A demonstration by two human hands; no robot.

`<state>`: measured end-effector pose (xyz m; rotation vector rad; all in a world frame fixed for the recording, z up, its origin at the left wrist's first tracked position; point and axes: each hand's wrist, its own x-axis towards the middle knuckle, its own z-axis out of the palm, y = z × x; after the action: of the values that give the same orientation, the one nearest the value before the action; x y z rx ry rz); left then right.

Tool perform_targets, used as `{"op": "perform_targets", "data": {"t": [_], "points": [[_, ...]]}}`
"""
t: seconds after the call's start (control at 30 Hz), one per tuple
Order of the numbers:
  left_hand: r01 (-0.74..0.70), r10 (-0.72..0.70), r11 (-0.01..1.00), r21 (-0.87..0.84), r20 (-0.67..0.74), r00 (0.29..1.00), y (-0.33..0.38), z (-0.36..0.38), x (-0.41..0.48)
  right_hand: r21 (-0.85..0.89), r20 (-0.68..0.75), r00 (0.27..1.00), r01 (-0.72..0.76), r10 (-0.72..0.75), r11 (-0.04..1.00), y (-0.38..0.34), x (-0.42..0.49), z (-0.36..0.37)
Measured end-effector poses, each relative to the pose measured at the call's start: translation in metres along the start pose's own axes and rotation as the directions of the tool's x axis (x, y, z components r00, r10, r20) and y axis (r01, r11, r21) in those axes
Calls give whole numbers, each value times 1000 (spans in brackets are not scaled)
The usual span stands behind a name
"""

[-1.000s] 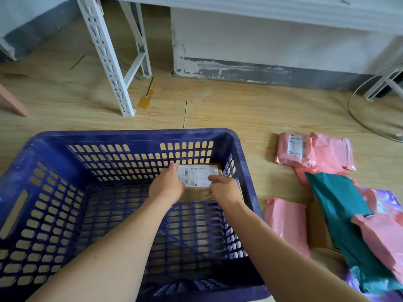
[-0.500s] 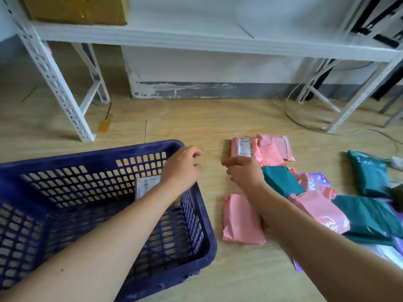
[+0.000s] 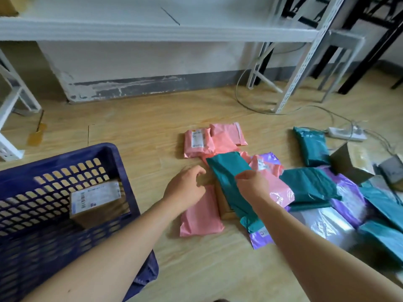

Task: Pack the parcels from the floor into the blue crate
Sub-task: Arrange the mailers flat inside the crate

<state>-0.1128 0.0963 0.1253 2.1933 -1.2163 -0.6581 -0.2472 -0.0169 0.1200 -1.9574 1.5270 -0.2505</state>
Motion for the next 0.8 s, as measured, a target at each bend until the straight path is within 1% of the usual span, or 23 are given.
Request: {"op": "perform_targets", "data": {"t": [0.17, 0.3, 0.37, 0.43, 0.5, 0.57, 0.67, 0.8], "points": [[-23, 20, 999, 29, 100, 995, 8, 37, 16, -214, -18, 996, -86, 84, 973, 57, 11, -2], [-41, 27, 996, 75, 174, 984, 10, 64, 29, -447, -50, 995, -95, 81, 890, 92, 17, 2], [-51, 25, 993, 104, 231, 973, 10, 76, 33, -448, -35, 989, -143, 143, 883, 106, 25, 6], [-56, 27, 993, 100, 273, 962, 8, 83, 35, -399, 28, 980, -171, 198, 901, 116, 29, 9], [-46, 18, 995, 89, 295, 955, 7, 89, 39, -373, 93, 971, -173, 222, 911, 124, 35, 14], [-34, 4, 995, 93, 306, 952, 5, 93, 43, -342, 109, 972, -159, 207, 926, 129, 37, 21], [-24, -8, 995, 99, 313, 950, 5, 98, 45, -327, 85, 985, -115, 150, 938, 132, 35, 32], [-9, -20, 996, 94, 304, 952, 7, 101, 45, -380, 169, 982, -19, 89, 925, 131, 34, 44]]}}
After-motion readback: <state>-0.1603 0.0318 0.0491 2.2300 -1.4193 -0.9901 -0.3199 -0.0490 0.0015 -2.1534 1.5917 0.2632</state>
